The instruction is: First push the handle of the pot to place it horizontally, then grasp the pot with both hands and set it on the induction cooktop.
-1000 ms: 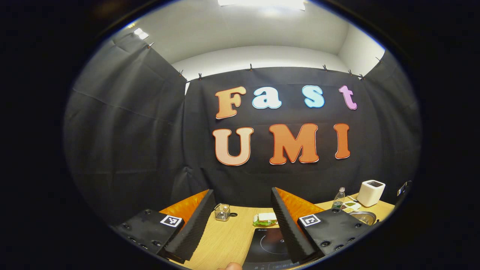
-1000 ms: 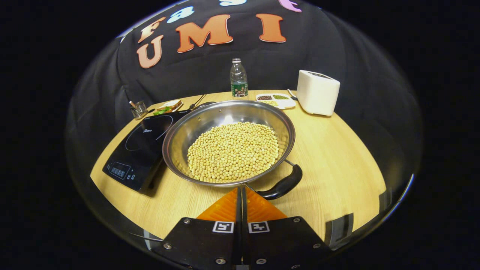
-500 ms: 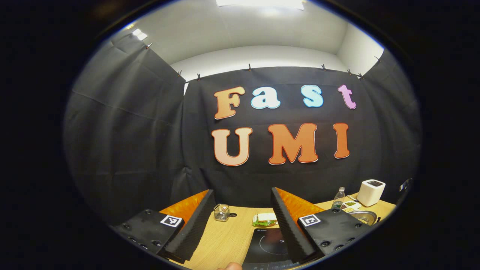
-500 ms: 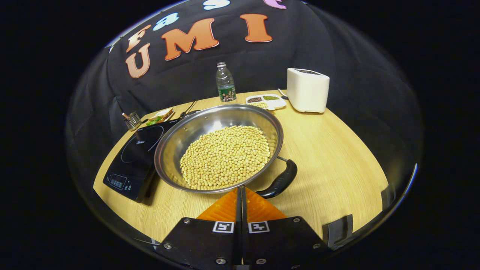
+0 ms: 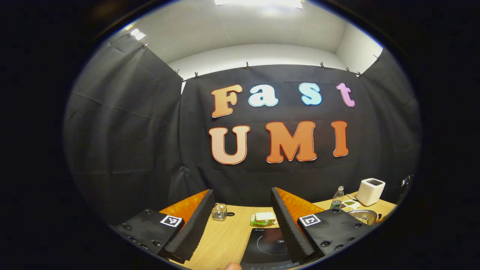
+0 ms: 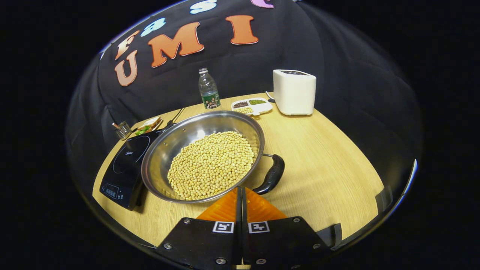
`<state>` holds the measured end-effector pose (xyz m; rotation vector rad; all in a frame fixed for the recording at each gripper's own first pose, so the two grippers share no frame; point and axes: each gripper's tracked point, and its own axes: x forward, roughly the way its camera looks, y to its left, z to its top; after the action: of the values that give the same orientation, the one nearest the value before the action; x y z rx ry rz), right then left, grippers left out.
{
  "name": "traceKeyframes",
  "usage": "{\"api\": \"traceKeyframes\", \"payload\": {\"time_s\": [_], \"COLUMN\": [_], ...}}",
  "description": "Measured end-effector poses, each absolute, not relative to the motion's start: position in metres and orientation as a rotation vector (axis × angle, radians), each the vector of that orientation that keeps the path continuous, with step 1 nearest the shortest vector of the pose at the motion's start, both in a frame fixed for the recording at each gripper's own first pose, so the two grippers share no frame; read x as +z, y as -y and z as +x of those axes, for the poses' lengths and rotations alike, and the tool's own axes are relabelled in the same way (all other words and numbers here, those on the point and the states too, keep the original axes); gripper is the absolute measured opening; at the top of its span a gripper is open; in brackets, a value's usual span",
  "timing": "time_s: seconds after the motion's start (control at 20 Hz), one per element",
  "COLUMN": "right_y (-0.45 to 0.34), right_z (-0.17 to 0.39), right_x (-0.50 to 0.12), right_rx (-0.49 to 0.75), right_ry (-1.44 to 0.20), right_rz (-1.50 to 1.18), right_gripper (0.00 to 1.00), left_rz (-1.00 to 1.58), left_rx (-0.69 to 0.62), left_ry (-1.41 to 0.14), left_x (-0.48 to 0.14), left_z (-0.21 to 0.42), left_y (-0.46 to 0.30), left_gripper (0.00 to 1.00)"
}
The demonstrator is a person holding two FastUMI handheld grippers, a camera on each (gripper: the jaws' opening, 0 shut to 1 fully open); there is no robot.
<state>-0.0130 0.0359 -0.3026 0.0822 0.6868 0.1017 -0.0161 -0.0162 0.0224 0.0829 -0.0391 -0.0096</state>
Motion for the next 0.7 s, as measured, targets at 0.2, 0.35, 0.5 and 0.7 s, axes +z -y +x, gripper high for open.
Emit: {"api": "traceKeyframes", "payload": {"time_s": [0.2, 0.35, 0.5, 0.7], "right_y": [-0.026, -0.021, -0.017, -0.009], "right_z": [-0.003, 0.005, 0.015, 0.027], "right_x": [-0.301, -0.301, -0.301, -0.3], "right_rx": [0.083, 0.074, 0.059, 0.04], "right_ry": [-0.675, -0.67, -0.665, -0.652], "right_rz": [0.082, 0.089, 0.095, 0.104], "right_gripper": [0.0, 0.0, 0.0, 0.0], "left_rz": [0.081, 0.081, 0.084, 0.084], "left_rx": [-0.005, -0.004, -0.001, -0.004], "left_ry": [0.036, 0.032, 0.029, 0.014], "left_x": [0.022, 0.021, 0.019, 0.013], "left_z": [-0.013, -0.011, -0.009, -0.006], "left_y": [0.017, 0.018, 0.018, 0.022], "left_gripper": [0.99, 0.99, 0.99, 0.99]}}
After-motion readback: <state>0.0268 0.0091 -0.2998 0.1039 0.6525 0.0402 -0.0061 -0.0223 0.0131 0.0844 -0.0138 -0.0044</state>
